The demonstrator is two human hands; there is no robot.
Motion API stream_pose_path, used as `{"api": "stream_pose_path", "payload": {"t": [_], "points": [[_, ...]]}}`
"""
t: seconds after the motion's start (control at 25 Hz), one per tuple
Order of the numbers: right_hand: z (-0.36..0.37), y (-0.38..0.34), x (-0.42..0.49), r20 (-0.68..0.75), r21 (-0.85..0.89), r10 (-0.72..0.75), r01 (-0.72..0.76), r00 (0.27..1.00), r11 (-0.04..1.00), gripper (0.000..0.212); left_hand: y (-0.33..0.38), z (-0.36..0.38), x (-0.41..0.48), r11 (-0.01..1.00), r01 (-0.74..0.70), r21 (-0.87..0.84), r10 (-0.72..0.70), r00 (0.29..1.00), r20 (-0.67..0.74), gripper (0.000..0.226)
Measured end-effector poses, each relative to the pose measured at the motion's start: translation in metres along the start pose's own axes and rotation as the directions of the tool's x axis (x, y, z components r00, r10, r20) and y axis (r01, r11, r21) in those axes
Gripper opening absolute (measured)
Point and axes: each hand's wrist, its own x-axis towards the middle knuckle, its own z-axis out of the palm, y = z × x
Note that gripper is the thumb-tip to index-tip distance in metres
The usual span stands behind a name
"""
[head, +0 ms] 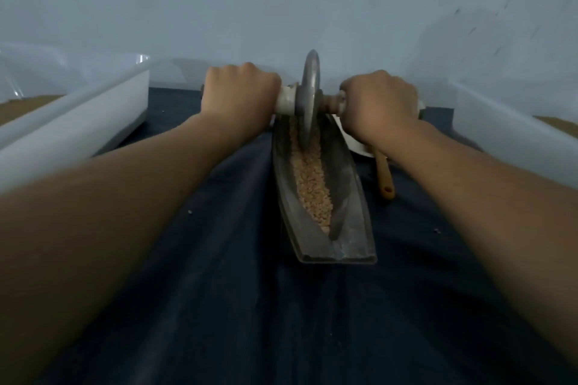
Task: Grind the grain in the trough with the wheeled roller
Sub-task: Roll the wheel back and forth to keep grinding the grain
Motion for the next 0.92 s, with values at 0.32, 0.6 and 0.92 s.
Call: {"api": "stream_pose_path", "payload": {"t": [0.32,0.6,0.92], "points": [[-0.046,0.025,-0.095,-0.192,-0.024,-0.295,0.296,0.936,0.955,0.035,-0.013,-0.046,-0.083,0.982,-0.187,0.015,0.187,0.970,-0.154,0.050],[0.010,0.005,-0.013,0.002,0.083,0.050,-0.050,0.999,0.995,0.005,0.005,-0.012,-0.002,0.992,-0.048,0.114,0.053,0.998,-0.043,0.008],[-0.040,0.023,-0.085,-0.243,-0.086,-0.309,0.297,0.919,0.951,0.049,-0.017,-0.038,-0.080,0.989,-0.146,-0.001,0.145,0.983,-0.114,0.040]]}}
